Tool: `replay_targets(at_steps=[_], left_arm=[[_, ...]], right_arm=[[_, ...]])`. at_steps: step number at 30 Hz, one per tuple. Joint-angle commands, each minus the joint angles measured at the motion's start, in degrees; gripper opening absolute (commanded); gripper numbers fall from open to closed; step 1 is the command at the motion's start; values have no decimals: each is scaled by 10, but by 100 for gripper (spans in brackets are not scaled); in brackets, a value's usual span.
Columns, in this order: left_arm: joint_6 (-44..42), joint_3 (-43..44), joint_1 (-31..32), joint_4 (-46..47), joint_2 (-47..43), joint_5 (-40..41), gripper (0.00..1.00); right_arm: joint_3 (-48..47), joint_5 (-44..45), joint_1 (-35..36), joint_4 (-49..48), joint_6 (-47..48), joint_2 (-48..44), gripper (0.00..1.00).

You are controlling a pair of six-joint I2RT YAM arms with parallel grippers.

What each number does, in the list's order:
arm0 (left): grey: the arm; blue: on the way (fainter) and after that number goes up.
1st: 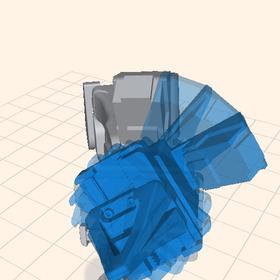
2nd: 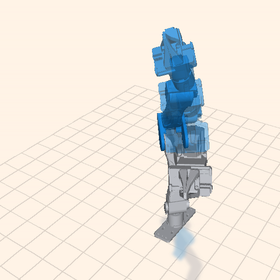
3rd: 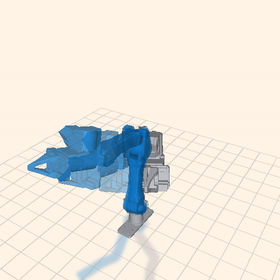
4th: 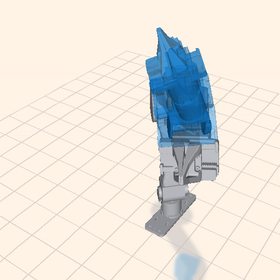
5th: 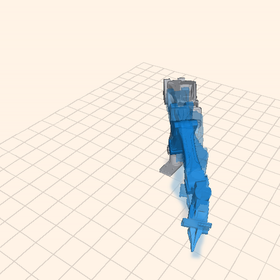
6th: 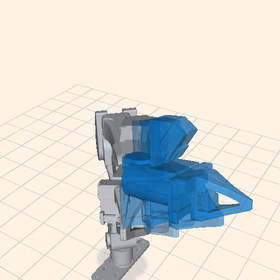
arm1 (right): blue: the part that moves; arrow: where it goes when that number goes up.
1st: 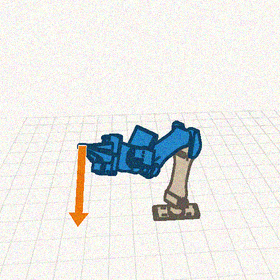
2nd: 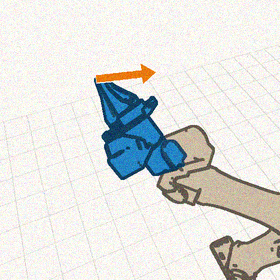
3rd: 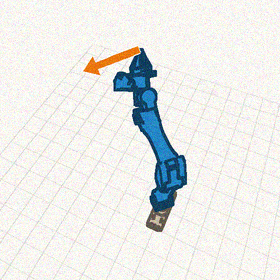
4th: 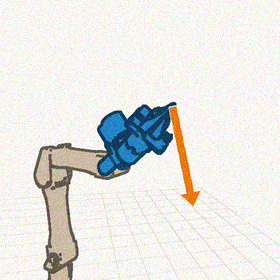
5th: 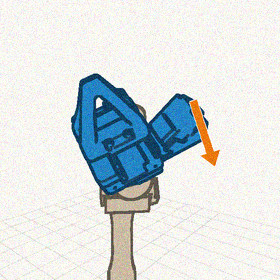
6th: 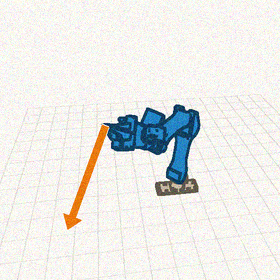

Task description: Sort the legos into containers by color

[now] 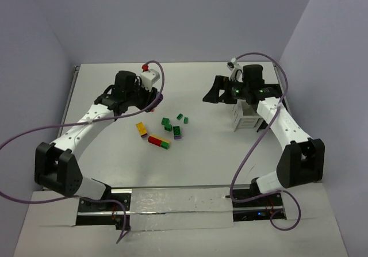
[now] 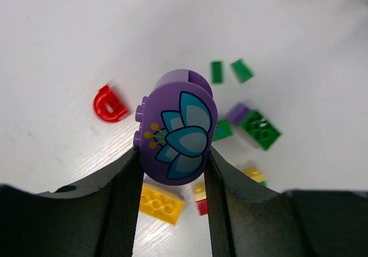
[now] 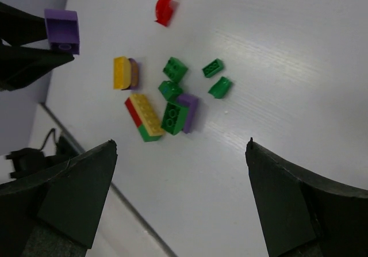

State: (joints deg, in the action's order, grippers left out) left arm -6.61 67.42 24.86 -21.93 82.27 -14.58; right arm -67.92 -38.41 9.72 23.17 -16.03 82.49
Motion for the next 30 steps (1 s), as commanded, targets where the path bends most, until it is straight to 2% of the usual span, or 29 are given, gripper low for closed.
replay_targets(at_steps=[1,5,13,24,30], left_arm=[[19,28,52,-12,-22,-43,0],[16,41,75,-25,-22,-48,0],[3,46,123,-34,-28,-22,0],[6,54,137,-29,-30,-28,0],[6,54,140,-24,-30,-29,0]], right_arm=[[-48,-72,42,-51,-65,14,100],[-85,-73,71,-43,-68,27,100],[-82,-104,105,-57,-99,57,100],[-81,-177,125,-83,-126,97,99],[-71,-192,144,-87,-122,101,93]])
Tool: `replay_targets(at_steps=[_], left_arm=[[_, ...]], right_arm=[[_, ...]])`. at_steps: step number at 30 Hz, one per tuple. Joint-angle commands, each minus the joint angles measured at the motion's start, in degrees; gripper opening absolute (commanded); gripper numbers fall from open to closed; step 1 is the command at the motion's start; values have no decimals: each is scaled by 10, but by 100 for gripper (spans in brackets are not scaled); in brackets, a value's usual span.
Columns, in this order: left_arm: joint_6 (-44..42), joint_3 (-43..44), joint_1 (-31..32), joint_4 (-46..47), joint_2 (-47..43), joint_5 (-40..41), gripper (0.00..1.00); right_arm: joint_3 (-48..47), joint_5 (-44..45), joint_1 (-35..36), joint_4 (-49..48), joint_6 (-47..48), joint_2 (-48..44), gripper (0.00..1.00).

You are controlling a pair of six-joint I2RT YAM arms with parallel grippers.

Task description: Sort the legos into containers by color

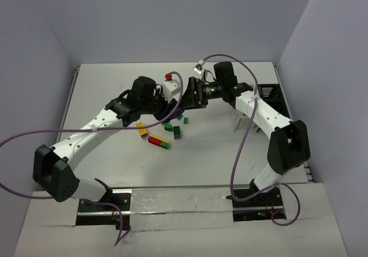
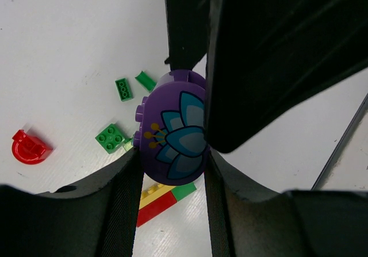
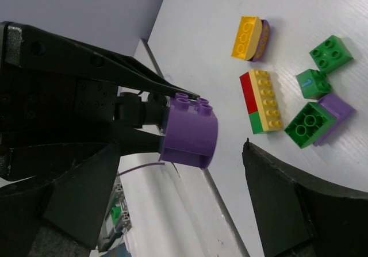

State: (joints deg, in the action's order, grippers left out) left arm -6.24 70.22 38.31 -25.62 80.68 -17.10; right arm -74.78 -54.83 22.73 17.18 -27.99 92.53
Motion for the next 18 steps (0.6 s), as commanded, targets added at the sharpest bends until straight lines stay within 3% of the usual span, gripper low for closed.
replay_targets(at_steps=[1,2,3,10,12,14,15,17,18], left_arm=[[3,26,6,13,-13,-4,0],[3,26,6,14,-13,-4,0],[2,25,6,14,-14,-4,0],[-2,19,9,18,-24,-5,0],[-3,18,10,18,-25,-4,0],[-4,20,11,11,-24,3,14],[-5,20,10,8,-23,4,27],[-3,15,9,6,-25,21,69],[-1,12,7,8,-27,31,83]], right_arm=[[-2,-28,15,-27,-3,4,88],[-2,-30,15,-27,-5,11,79],[-3,-31,16,-28,-7,15,78],[-11,-44,16,-29,-14,31,45],[-13,-45,15,-28,-13,33,23],[-16,-43,15,-23,-10,31,3],[-18,-41,14,-18,-5,27,0],[-21,-31,2,-5,6,14,0],[-22,-21,-4,5,17,2,0]])
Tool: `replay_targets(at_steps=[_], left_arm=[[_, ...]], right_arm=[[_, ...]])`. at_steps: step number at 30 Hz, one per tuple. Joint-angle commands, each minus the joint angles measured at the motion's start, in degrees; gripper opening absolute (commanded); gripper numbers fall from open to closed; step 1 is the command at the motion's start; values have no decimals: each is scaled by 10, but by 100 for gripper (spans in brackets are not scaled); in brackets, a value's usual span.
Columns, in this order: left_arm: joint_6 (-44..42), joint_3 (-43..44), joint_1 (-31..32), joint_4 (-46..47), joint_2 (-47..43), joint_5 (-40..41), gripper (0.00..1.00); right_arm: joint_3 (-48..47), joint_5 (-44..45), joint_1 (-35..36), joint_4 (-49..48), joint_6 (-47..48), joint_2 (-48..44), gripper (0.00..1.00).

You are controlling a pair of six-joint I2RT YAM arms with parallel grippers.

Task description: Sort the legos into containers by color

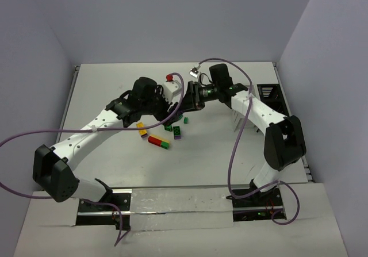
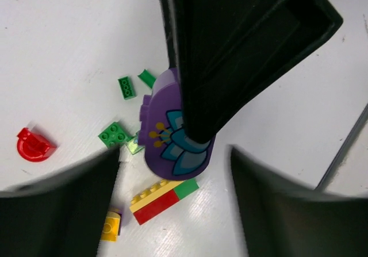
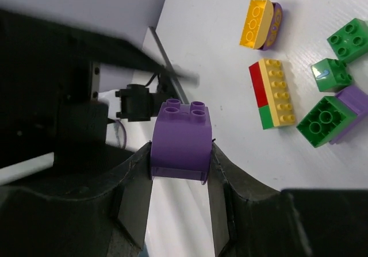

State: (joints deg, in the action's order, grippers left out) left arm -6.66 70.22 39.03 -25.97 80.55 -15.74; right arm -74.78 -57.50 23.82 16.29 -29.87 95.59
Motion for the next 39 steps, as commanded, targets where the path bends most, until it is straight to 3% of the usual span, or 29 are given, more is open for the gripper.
replay_targets(at_steps=[1,2,11,15,23,31,39], left_arm=[[3,8,-4,13,-29,25,95],[1,4,-11,14,-35,30,99],[4,2,-65,12,-56,40,99],[15,6,-65,14,-31,54,99],[23,22,-65,26,-1,68,99],[23,8,-65,31,-1,73,99],[23,6,-66,35,11,75,99]], right_arm=[[-22,17,-27,25,52,-46,0],[-22,34,-45,40,69,-64,0],[-132,203,-294,277,310,-141,0],[-199,359,-375,354,438,-125,0],[-305,480,-409,390,506,-17,0],[-367,489,-411,407,530,87,0],[-340,496,-411,389,540,114,5]])
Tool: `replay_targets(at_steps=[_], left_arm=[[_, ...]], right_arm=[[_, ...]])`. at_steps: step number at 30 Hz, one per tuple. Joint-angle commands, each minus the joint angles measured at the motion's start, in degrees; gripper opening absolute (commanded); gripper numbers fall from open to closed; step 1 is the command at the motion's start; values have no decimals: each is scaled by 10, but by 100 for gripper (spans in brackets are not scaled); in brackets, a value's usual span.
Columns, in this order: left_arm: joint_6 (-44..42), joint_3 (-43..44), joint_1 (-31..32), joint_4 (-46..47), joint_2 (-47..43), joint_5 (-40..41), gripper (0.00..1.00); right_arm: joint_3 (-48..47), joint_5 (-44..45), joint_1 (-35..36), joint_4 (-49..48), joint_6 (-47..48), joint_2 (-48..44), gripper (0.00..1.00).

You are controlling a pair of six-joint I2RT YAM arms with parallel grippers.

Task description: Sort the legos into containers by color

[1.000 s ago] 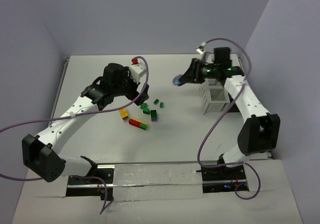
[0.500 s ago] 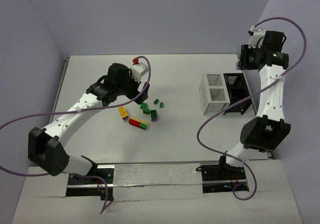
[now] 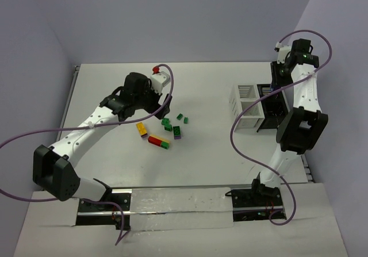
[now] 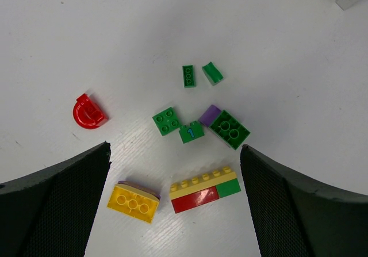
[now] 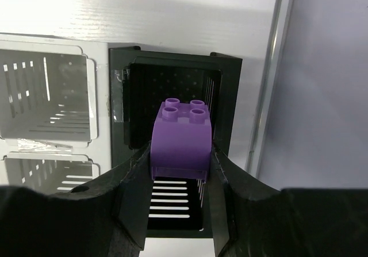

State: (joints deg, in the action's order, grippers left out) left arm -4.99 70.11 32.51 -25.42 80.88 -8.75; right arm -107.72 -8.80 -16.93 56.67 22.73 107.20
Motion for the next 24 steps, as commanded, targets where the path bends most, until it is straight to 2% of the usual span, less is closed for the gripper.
replay_targets(at_steps=[1,9,11,13,17,21,24], left_arm=[[7,6,0,29,10,5,99],[19,-4,-6,30,23,-7,99],[23,-7,-6,30,28,-13,99],[26,-10,-6,33,31,-13,99],[37,-16,-6,35,47,-14,99],[44,-28,-5,45,57,-16,99],[43,-43,13,65,65,4,97]], right_arm=[[-4,10,-3,-18,15,1,6],[-2,5,-4,-35,13,25,24],[-8,4,-3,-32,11,36,36],[-14,1,-3,-26,10,40,41],[-4,-4,-3,-29,8,32,71],[-5,-20,-2,-15,1,15,86],[-19,-49,2,9,-11,-14,90]])
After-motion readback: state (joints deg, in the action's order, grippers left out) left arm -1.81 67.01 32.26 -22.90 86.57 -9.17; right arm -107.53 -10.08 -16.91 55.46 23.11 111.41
